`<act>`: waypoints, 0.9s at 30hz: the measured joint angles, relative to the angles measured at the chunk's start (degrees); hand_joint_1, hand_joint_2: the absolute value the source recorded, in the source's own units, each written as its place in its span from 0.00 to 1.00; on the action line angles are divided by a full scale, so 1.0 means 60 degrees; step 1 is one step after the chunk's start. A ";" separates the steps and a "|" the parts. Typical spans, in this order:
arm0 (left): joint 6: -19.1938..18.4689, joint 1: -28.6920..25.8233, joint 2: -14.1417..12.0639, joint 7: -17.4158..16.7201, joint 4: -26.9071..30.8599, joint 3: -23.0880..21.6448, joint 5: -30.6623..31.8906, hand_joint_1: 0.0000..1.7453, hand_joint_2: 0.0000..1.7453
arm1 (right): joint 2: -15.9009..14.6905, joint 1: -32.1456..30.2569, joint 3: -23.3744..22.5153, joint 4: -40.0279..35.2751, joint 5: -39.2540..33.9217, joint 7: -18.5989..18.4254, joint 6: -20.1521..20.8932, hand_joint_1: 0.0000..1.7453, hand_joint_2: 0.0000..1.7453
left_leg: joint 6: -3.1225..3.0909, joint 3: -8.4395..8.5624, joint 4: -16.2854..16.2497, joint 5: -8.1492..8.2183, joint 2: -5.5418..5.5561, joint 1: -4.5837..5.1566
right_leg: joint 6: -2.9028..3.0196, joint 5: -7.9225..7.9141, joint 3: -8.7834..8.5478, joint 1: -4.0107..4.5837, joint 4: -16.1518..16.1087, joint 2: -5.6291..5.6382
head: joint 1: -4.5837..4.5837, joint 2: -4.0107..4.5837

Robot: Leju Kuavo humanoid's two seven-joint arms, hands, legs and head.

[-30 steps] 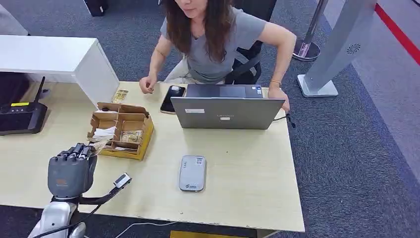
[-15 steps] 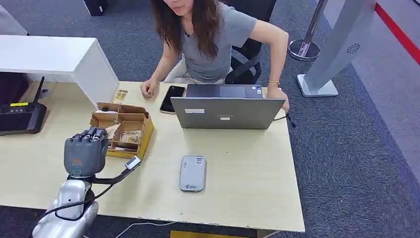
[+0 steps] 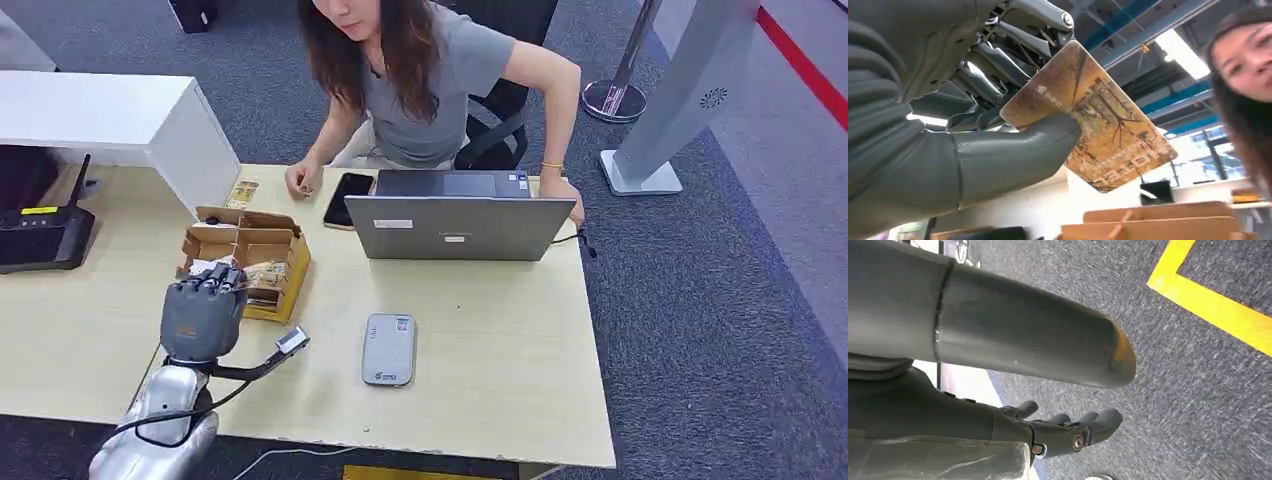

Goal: Pass the card to the sensor for recognition and then transmit it.

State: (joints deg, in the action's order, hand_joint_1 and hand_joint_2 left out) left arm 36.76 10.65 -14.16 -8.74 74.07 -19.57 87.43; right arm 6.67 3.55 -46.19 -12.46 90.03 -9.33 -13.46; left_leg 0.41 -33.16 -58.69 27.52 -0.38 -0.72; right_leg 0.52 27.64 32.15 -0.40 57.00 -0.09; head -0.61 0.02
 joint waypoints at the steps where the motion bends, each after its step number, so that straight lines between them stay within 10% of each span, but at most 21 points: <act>1: 0.0000 0.0039 0.0004 -0.0073 -0.0015 -0.0130 0.0000 1.00 1.00 | 0.0000 0.0006 0.0026 0.0000 0.0000 0.0008 0.0000 0.00 0.00 | 0.0000 0.0000 0.0000 0.0000 0.0001 0.0000 | 0.0000 0.0000 0.0000 0.0000 0.0000 -0.0001 | 0.0000 0.0000; 27: -0.0004 0.1084 0.0000 -0.0613 -0.0660 -0.2731 0.0000 1.00 1.00 | -0.0011 0.0087 0.0514 0.0000 0.0000 -0.0022 0.0131 0.00 0.00 | 0.0000 -0.0001 -0.0002 0.0000 0.0002 0.0000 | -0.0001 -0.0001 -0.0002 -0.0004 0.0000 -0.0002 | 0.0000 0.0000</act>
State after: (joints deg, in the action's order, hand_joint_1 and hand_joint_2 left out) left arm 36.74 17.15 -14.16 -12.41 70.12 -35.96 87.43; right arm 6.60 4.07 -43.10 -12.46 90.03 -9.46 -12.68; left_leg 0.41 -33.17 -58.70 27.52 -0.36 -0.72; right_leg 0.51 27.63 32.14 -0.43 57.00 -0.11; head -0.61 0.02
